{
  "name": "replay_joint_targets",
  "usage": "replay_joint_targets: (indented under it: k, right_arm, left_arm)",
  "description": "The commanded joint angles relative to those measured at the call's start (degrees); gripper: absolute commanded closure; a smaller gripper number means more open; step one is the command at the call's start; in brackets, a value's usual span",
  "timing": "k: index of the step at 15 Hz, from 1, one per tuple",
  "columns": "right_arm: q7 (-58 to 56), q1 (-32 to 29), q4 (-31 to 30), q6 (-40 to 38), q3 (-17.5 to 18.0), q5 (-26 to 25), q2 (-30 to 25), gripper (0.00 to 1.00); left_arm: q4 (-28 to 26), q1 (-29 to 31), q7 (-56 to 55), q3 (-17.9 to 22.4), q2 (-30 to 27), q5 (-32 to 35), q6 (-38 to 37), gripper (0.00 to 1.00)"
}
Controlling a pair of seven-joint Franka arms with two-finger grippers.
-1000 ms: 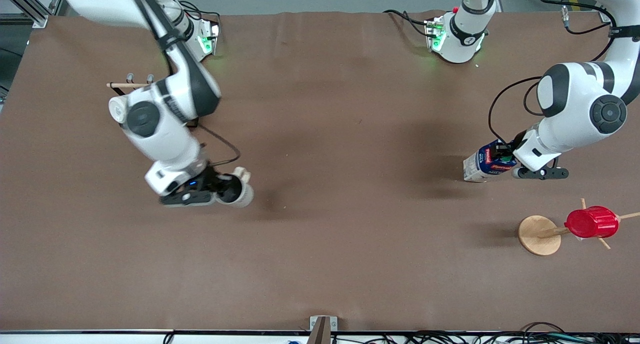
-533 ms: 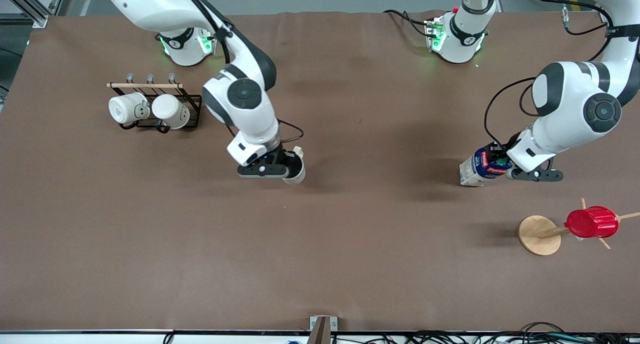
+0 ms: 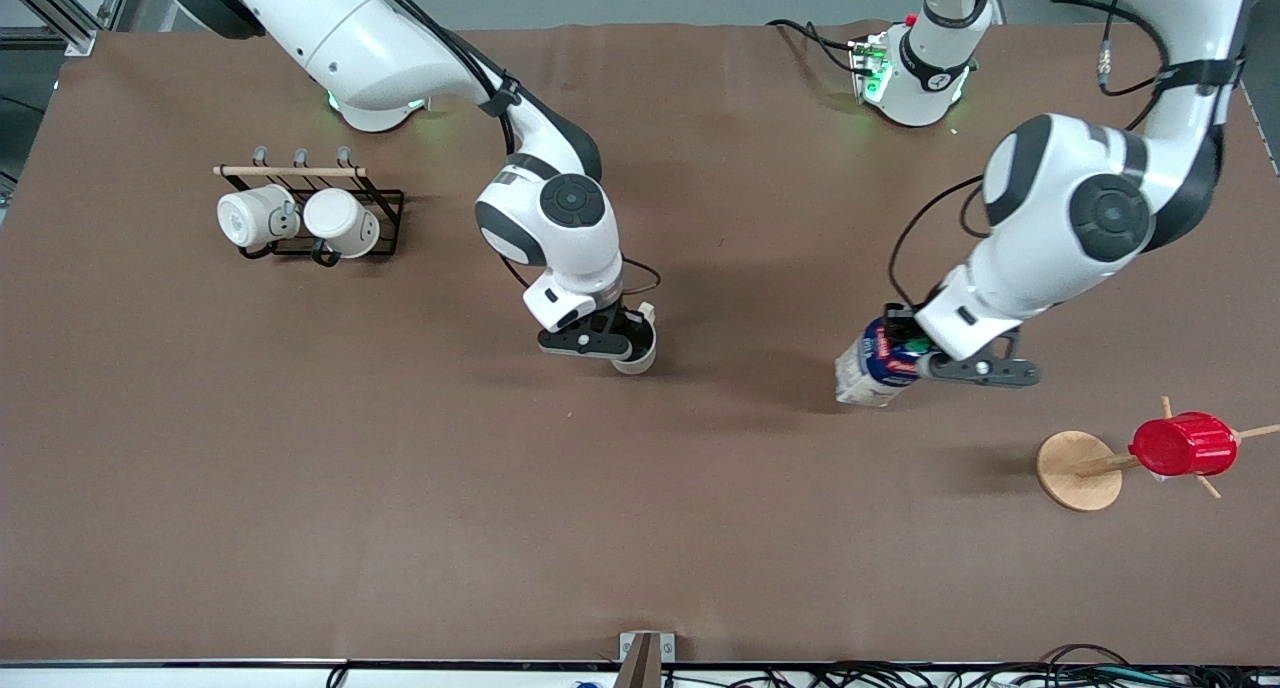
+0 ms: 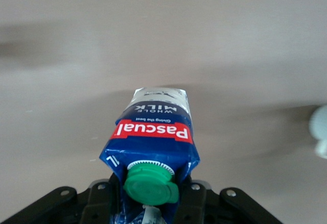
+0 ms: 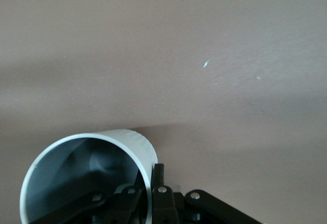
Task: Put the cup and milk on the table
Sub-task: 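Carry the mug and milk carton toward the table middle with both grippers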
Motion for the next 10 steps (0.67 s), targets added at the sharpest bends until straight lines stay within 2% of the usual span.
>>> replay_joint_targets:
  k: [1,2,3,4,5,7,10]
  right_arm:
    - [2.94,0.47,1.34,-0.18,0.51,-2.73,1.19,0.81]
    - [3.47,0.47,1.34,-0.18,0.51,-2.9,1.19,0.62]
    - [3.56,0.47,1.34,-0.18,0.51,-2.91,1.19,0.39]
    - [3.56,0.38,1.34,-0.27,0.51,-3.08,1.01,0.11]
    - [3.56,0.12,1.34,-0.53,0.51,-3.26,0.66,0.0]
    - [3.21,-0.32,1.26,-1.41,0.59,-2.91,-0.56,0.0]
    - [2.51,-3.74,0.73,-8.68,1.03,-2.64,-7.75,0.0]
  left_arm:
    - [7.38,-5.65,-6.3,0.0,4.59,1.17,-2.43,0.8]
    - [8.08,-7.76,-8.06,0.0,5.21,1.08,-2.69,0.8]
    - [8.79,-9.35,-9.82,0.0,5.57,1.08,-3.04,0.8]
    - [9.49,-11.02,-12.01,0.0,6.53,1.08,-3.13,0.8]
    - [10.28,-13.21,-14.82,0.09,7.41,1.08,-3.13,0.8]
    - [11.17,-15.95,-18.61,0.18,8.99,1.86,-3.13,0.8]
    - [11.61,-18.85,-23.53,0.0,11.01,5.55,-3.13,0.8]
